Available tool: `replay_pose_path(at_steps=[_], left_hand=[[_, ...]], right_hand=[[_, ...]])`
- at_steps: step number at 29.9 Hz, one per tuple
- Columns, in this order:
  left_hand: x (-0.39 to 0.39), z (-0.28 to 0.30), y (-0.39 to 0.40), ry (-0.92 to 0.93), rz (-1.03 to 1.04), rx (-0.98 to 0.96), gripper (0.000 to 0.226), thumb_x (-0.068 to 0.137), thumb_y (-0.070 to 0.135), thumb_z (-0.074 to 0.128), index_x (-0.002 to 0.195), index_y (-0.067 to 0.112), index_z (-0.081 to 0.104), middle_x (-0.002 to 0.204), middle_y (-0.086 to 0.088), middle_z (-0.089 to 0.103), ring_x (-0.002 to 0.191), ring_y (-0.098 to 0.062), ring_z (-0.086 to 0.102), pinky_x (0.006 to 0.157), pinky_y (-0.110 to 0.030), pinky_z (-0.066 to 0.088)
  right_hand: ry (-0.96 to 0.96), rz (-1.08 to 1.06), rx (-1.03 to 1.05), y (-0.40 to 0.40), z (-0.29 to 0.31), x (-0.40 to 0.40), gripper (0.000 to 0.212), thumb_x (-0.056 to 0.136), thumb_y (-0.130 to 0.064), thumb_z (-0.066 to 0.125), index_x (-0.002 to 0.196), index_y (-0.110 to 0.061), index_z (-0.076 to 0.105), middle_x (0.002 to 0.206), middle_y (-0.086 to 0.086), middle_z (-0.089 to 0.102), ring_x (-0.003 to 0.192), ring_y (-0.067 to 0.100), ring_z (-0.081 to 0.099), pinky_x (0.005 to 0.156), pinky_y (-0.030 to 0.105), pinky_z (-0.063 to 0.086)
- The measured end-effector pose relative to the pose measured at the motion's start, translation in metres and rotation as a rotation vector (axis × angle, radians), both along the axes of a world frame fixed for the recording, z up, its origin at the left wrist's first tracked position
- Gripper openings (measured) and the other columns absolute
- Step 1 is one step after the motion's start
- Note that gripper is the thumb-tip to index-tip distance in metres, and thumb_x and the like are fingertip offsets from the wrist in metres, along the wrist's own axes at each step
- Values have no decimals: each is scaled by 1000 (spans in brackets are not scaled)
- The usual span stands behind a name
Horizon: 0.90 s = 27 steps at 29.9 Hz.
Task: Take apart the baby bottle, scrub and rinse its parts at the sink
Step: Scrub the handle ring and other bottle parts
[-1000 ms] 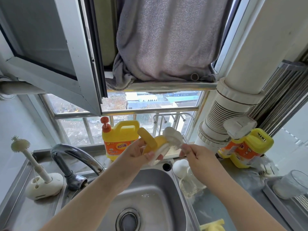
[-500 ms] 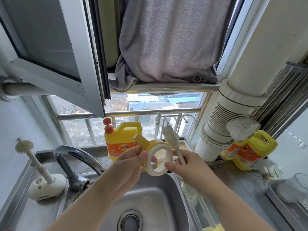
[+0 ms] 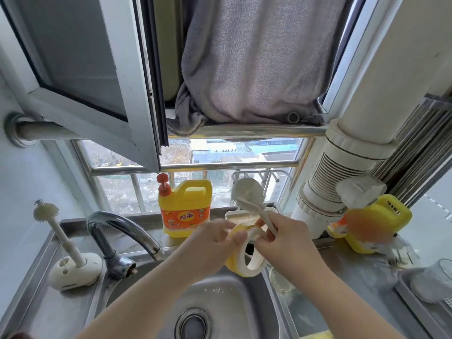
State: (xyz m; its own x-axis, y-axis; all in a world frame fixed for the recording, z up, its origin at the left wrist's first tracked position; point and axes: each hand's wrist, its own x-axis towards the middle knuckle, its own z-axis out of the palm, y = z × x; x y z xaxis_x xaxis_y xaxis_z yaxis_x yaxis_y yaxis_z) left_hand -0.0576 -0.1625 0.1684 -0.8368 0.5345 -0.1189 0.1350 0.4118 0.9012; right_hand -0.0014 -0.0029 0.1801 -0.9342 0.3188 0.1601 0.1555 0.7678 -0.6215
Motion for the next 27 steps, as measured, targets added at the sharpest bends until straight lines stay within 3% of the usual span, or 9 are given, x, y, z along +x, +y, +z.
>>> replay_pose_path(at_steps=[3,7,9,11,14,17,21,23,27], left_hand=[[-3,-6,1,-176,-49,89,26,87,33,65,87,7,67,76,-5,64,69,-17,55,70,-30,43],[-5,-12,-4,-160,-45,93,11,91,21,60,96,12,60,87,2,74,82,-14,64,74,-24,44],[-7,-12,-5,-104,-20,42,4,93,26,57,97,29,58,89,11,74,96,-17,62,84,-35,44],[-6,-9,-4,-103,-17,61,9,93,28,57,95,37,58,90,17,72,103,-15,57,91,-37,38],[-1,-6,-5,-179,-15,190,15,93,24,57,96,38,61,93,12,71,105,-14,57,94,-35,38],[2,-5,-6,-228,-55,248,14,94,25,54,90,37,61,91,5,70,106,-18,57,97,-39,38],[1,-3,-7,-203,-35,302,15,83,45,54,81,34,63,81,2,65,90,-16,58,99,-45,42],[1,-4,-7,-250,-22,337,16,85,39,54,77,32,65,79,2,66,94,-20,61,98,-44,48],[4,-3,-6,-366,24,424,17,94,12,52,95,22,66,91,2,70,94,-14,65,85,-41,56]], right_hand=[[-61,68,-40,1,4,4,13,74,-20,61,84,-28,60,58,-8,51,56,6,47,62,30,47],[-286,146,-103,18,11,9,26,78,-49,64,95,-36,50,76,-9,56,66,3,52,57,19,39],[-237,143,-74,22,9,11,17,91,-47,48,92,-31,54,77,-7,58,69,6,53,61,17,39],[-191,159,-38,20,6,15,27,98,-37,39,90,-23,60,71,-8,57,67,4,52,58,13,36],[-195,180,-30,16,8,17,28,97,-36,42,85,-22,63,62,-12,56,61,3,49,58,17,37],[-136,66,-41,23,11,14,26,97,-35,42,86,-29,64,76,-9,66,72,6,57,70,23,45],[-164,157,-16,18,12,17,26,96,-36,44,88,-26,67,69,-17,64,67,2,56,65,17,43],[-119,85,-26,20,11,16,28,96,-37,42,92,-25,67,78,-7,68,74,5,60,72,23,46],[-129,180,-6,12,9,20,29,95,-41,43,91,-24,67,63,-11,58,63,3,52,59,16,38]])
